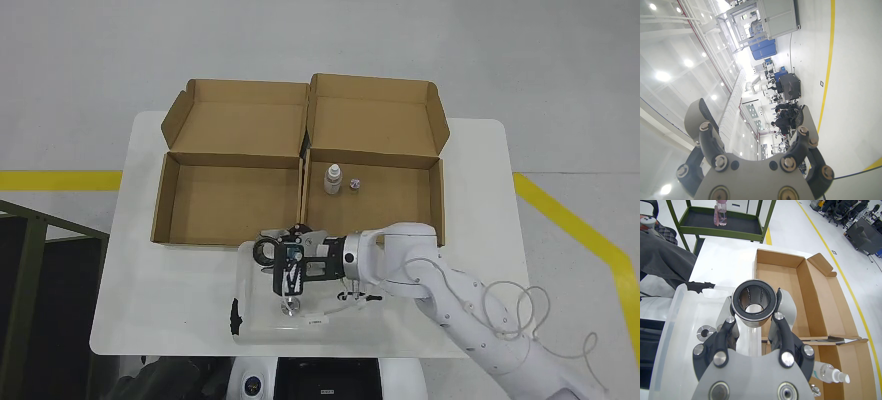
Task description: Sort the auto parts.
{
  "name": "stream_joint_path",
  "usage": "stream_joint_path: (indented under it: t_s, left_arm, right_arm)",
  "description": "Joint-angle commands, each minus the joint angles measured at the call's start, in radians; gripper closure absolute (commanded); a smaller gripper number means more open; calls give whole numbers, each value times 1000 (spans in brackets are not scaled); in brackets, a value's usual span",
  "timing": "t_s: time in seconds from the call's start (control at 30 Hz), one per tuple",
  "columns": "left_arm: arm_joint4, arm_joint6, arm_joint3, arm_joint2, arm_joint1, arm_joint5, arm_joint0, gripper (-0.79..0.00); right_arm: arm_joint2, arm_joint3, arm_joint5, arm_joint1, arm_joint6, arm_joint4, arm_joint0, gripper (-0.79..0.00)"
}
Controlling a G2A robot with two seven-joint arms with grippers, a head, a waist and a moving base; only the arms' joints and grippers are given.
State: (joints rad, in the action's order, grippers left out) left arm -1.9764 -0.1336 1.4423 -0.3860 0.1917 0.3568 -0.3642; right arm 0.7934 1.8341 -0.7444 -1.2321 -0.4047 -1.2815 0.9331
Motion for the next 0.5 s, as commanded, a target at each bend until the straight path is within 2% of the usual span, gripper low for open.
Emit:
stream_joint_path:
  t_s: [0.0,0.47]
  left_arm:
    - [0,0,0,0,0,0,0,-785]
    - [0,0,0,0,0,0,0,-785]
  right_arm:
    - [-3,-24,9,-6,10,12,-23,0]
    - [-44,-203,57,-53,52,71,-172,0]
